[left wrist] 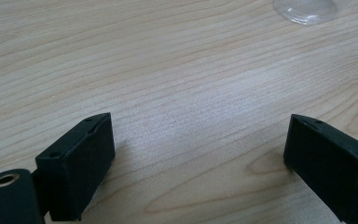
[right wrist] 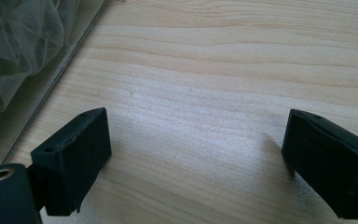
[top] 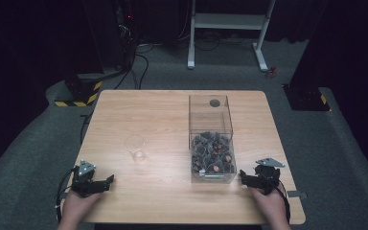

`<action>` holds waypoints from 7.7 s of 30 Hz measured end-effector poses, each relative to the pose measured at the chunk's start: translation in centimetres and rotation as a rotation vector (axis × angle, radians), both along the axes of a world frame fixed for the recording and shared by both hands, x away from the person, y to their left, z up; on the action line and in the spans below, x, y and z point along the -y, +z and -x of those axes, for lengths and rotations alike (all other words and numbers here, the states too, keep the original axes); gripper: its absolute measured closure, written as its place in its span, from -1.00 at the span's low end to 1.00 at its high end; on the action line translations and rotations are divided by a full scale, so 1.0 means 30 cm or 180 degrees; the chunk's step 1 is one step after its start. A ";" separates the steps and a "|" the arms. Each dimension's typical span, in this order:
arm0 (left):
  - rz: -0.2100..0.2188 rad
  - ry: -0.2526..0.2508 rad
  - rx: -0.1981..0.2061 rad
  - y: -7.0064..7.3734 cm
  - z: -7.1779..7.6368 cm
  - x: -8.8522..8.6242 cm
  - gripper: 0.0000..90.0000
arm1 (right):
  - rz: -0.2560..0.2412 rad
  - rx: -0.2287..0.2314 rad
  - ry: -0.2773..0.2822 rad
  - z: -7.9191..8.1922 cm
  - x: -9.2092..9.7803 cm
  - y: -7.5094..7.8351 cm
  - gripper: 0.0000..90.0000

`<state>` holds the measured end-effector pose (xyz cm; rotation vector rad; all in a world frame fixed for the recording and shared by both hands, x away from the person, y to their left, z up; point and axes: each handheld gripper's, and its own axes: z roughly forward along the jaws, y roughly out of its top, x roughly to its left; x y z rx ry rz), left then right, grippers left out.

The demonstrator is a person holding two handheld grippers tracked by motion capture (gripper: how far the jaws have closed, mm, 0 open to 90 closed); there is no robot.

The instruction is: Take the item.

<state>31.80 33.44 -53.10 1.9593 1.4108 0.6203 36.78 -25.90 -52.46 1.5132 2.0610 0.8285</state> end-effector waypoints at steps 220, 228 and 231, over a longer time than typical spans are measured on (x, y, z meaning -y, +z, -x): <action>0.0969 -0.1760 0.0783 0.370 -0.226 0.813 0.99 | 0.0005 0.0022 0.0163 0.037 0.038 0.001 -0.77; 0.0994 -0.1702 0.0838 0.388 -0.229 0.780 0.99 | 0.0002 0.0028 0.0163 0.036 0.038 0.000 -0.77; 0.0987 -0.1678 0.0861 0.396 -0.229 0.765 0.99 | 0.0005 0.0021 0.0164 0.037 0.038 0.001 -0.77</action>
